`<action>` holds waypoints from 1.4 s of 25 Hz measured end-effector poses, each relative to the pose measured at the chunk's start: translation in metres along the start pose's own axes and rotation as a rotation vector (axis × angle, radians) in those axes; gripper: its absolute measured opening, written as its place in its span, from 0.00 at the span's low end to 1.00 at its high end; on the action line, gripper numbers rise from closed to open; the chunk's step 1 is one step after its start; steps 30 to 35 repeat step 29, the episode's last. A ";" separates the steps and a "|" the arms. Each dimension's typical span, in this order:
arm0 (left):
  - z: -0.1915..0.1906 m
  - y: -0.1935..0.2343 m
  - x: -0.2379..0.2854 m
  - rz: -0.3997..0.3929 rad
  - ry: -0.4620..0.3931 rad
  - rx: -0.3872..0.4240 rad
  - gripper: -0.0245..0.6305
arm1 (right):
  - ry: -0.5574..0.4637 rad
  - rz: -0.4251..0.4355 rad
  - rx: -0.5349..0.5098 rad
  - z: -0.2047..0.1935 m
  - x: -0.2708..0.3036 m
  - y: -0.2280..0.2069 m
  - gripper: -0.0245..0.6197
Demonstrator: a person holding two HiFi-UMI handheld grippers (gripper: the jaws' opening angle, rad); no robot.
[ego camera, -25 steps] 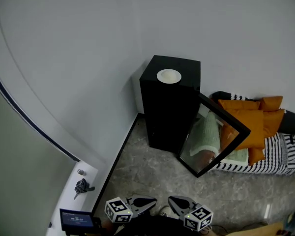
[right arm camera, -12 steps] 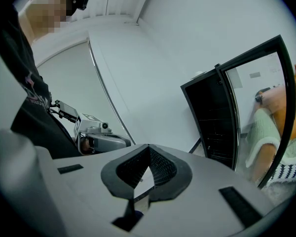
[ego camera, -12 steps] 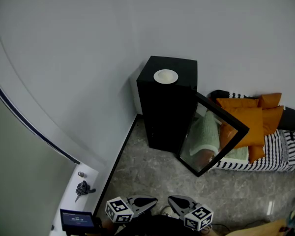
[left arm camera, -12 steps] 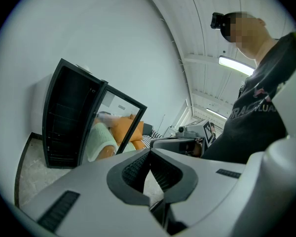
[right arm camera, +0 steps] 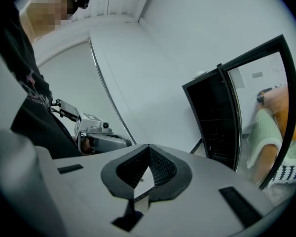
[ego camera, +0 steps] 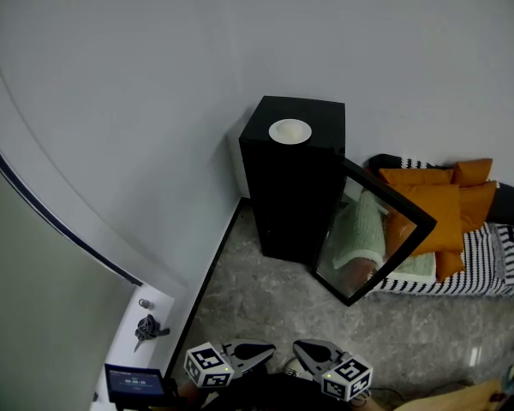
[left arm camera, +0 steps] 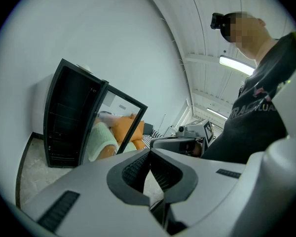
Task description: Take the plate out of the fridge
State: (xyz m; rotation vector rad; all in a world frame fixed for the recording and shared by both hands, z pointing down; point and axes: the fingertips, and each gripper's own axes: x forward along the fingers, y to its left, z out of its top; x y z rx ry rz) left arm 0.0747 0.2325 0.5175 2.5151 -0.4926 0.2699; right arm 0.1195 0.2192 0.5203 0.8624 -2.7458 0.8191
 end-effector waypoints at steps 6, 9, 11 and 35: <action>0.001 0.000 -0.003 0.006 -0.002 -0.002 0.04 | 0.003 0.004 -0.001 0.001 0.001 0.002 0.05; 0.002 -0.001 -0.004 0.011 -0.006 0.005 0.04 | 0.004 0.008 0.000 0.000 0.001 0.003 0.05; 0.002 -0.002 -0.004 0.012 -0.005 0.005 0.04 | -0.002 0.006 0.004 0.002 0.001 0.003 0.05; 0.002 -0.004 0.005 0.001 0.012 0.004 0.04 | -0.007 -0.005 0.009 -0.001 -0.005 -0.004 0.05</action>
